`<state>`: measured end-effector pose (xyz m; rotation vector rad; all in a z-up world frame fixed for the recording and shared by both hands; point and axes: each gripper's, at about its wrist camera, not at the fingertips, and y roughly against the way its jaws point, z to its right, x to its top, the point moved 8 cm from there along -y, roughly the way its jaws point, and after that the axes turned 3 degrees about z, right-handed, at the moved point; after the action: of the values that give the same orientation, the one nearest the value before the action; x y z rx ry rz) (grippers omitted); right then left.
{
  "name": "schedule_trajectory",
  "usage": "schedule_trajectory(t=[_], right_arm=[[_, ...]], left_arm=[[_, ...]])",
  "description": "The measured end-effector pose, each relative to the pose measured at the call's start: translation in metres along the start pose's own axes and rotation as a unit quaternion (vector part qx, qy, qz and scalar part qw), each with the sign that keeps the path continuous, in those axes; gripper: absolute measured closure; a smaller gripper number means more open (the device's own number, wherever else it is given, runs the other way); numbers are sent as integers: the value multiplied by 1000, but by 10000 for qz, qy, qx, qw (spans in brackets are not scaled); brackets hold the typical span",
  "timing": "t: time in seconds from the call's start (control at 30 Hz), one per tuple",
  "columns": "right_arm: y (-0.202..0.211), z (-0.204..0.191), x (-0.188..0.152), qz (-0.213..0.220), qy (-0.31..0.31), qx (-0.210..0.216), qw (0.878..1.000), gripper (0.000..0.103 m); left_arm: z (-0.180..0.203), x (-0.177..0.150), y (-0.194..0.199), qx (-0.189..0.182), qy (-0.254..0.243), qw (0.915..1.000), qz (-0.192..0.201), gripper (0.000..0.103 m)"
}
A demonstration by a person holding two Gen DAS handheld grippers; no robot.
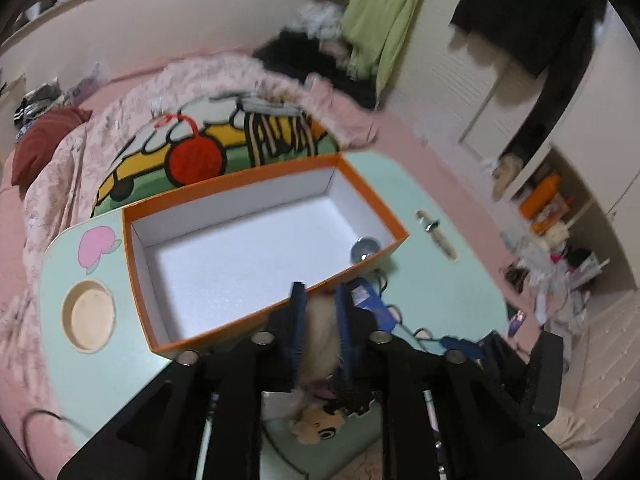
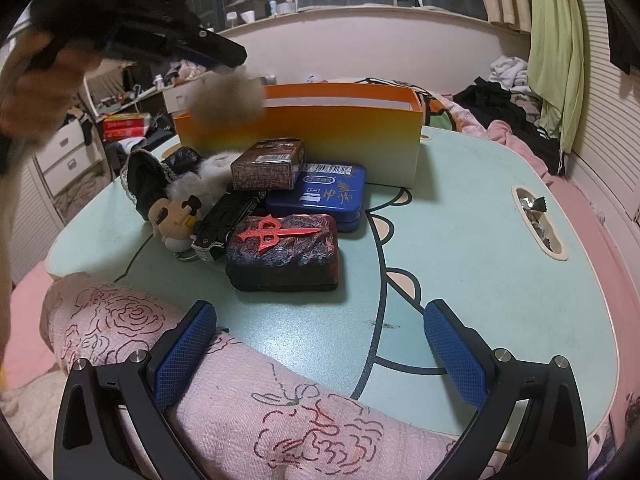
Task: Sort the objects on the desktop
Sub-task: 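Carry the brown furry ball out and set it beside the white fluffy ball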
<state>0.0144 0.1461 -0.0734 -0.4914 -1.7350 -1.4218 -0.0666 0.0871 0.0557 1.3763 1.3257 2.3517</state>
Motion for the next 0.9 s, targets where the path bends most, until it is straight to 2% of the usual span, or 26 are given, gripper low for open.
schedule_trajectory(t=[0.03, 0.07, 0.1, 0.13, 0.17, 0.23, 0.3, 0.37, 0.5, 0.53, 0.57, 0.63, 0.7, 0.77, 0.9], right_arm=[[1, 1, -1, -1, 0, -1, 10000, 0], [0, 0, 0, -1, 0, -1, 10000, 0], [0, 1, -1, -2, 0, -1, 10000, 0], [0, 0, 0, -1, -2, 0, 10000, 0], [0, 1, -1, 0, -2, 1, 10000, 0], [0, 2, -1, -1, -1, 2, 10000, 0], [0, 2, -1, 1, 0, 3, 10000, 0], [0, 0, -1, -1, -1, 3, 10000, 0], [-3, -1, 1, -16, -17, 3, 10000, 0], [-3, 0, 1, -21, -16, -5, 10000, 0], [-4, -1, 1, -21, -11, -19, 10000, 0], [-4, -1, 1, -24, -21, -28, 10000, 0], [-6, 0, 2, -31, -25, -51, 10000, 0], [-8, 0, 2, -69, -28, -162, 9998, 0], [-15, 7, 7, -277, -190, -441, 9985, 0]], left_arm=[[-2, -4, 10, 87, 33, 9995, 315, 68], [-3, -5, 16, 170, 52, 9988, 467, 60], [-5, -9, 25, 331, 41, 9971, 683, 42], [-6, -17, 37, 515, -13, 9945, 915, 29], [-7, -24, 44, 648, -73, 9922, 1064, 25], [-10, -54, 60, 1096, -276, 9847, 1326, 24], [-11, -81, 63, 1329, -442, 9818, 1284, 23], [-8, -113, 55, 1409, -729, 9820, 1026, 23], [-4, -155, 16, 1506, -837, 9841, 435, 23], [-3, -157, 8, 1628, -836, 9815, 553, 23], [-4, -153, 7, 1743, -703, 9784, 860, 21], [-9, -151, -1, 1736, -336, 9800, 913, 18], [-13, -147, -3, 1768, -14, 9779, 1115, 13], [-12, -142, -9, 1916, -93, 9756, 1071, 11], [-16, -137, -10, 1939, 7, 9754, 1053, 11]])
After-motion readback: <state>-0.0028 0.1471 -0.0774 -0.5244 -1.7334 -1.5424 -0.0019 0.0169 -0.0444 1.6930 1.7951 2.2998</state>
